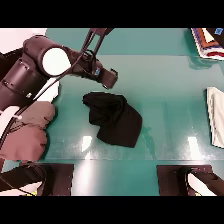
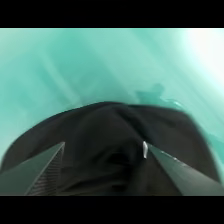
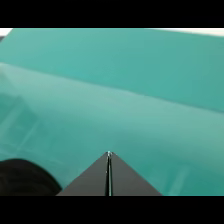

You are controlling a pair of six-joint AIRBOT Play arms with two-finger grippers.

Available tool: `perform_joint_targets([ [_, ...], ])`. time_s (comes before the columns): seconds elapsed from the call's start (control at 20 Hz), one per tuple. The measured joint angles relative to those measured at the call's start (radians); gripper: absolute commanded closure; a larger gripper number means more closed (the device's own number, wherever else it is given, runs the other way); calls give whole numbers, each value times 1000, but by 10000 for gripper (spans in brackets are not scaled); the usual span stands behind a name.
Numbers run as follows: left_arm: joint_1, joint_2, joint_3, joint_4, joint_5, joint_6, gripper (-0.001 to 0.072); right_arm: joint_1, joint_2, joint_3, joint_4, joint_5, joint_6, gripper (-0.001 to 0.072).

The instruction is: Fold the shirts.

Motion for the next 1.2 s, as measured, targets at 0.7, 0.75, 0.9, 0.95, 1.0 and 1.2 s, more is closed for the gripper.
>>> perform_joint_targets([
  [0.7, 460, -138, -494, -426, 204, 65, 123, 0, 0, -1, 0, 51, 1, 694],
  [0.75, 465, -154, -500, -463, 223, 79, 292, 0, 0, -1, 0, 59, 1, 694],
  [0.9, 469, -183, -500, -541, 266, 112, 681, 0, 0, -14, 0, 89, 3, 694],
  [0.95, 471, -187, -490, -552, 274, 118, 681, 0, 0, -31, 0, 99, 10, 694],
  [1.0, 472, -190, -475, -555, 274, 123, 681, 0, 0, -60, 0, 117, 23, 694],
  [1.2, 473, -175, -394, -539, 257, 136, 681, -2, 0, -288, -6, 179, 73, 337],
])
